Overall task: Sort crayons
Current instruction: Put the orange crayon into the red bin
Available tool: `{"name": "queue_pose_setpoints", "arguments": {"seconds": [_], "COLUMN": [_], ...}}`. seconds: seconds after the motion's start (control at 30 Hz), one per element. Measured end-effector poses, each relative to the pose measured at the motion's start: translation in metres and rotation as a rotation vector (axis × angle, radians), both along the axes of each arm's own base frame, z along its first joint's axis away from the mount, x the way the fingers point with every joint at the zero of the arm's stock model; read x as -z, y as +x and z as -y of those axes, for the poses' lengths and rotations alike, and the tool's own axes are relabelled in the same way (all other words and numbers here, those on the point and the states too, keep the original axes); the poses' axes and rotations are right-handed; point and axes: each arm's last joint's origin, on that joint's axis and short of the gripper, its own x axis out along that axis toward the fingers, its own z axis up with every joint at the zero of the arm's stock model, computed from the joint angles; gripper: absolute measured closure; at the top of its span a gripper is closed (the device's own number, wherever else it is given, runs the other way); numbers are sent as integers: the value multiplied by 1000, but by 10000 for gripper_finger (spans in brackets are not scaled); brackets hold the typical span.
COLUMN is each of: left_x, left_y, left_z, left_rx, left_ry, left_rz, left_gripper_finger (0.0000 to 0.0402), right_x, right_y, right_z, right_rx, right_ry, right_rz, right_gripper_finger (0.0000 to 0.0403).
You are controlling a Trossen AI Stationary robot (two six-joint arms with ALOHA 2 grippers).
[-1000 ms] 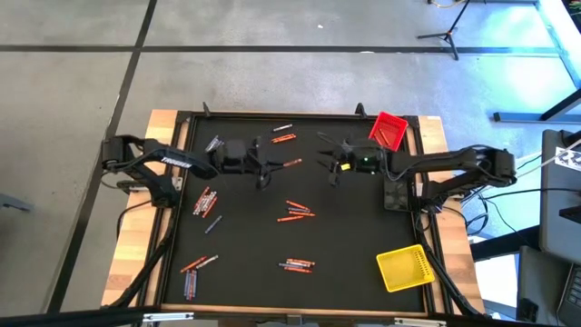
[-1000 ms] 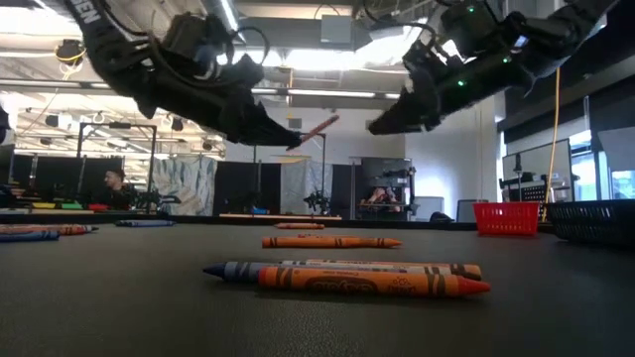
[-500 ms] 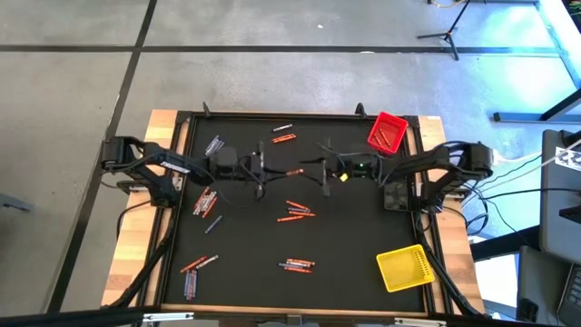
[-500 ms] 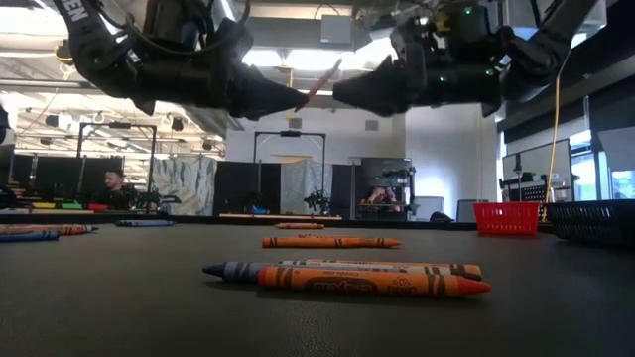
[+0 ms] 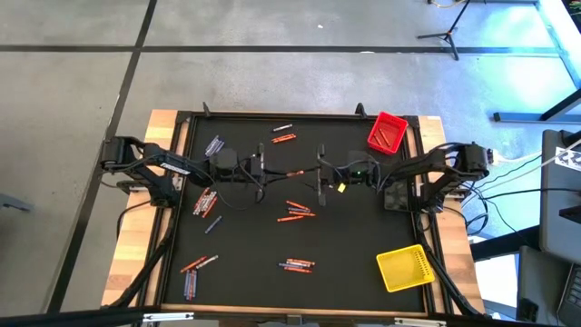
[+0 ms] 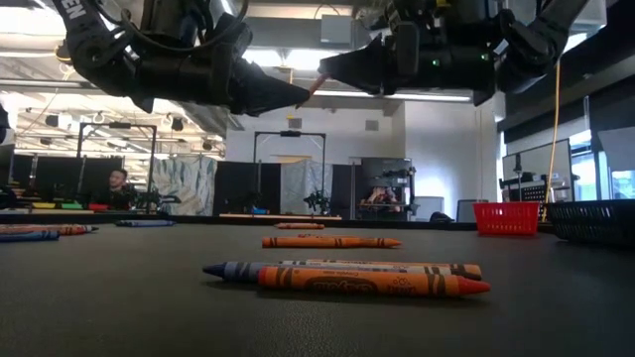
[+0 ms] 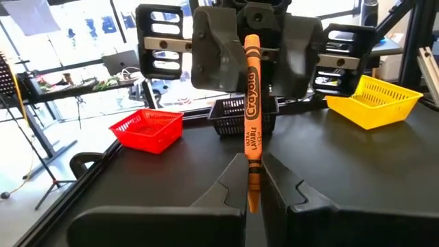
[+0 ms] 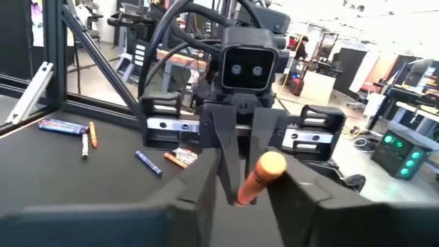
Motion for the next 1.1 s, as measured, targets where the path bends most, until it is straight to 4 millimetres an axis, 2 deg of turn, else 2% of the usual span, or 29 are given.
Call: {"name": "queue_pose_setpoints", "arguments": {"seconds": [0.1, 0.17, 0.37, 0.57, 0.73, 0.9, 1.1], "left_x": [0, 0, 0, 5, 10, 11, 12], "left_y": [0, 0, 0, 0, -1, -2, -2], "left_z": [0, 0, 2, 1, -2, -5, -5], "left_rx": [-1, 0, 44, -29, -144, -241, -259], "left_ry": [0, 1, -3, -7, -2, 9, 11], "left_rz": [-3, -3, -3, -51, -103, -124, -128], "left_gripper_finger": [397, 397, 386, 320, 278, 272, 271], "right_x": [0, 0, 0, 3, 1, -14, -32], "right_y": [0, 0, 0, 0, -6, -23, -54], "right_z": [0, 0, 1, 2, 8, 12, 28], "right_rx": [0, 0, 30, 66, 277, 500, 794], "right_ry": [0, -4, 29, 1, -50, -84, -191], "right_rz": [0, 0, -3, -35, -113, -192, -367], "right_gripper_finger": [368, 388, 364, 390, 374, 391, 380]}}
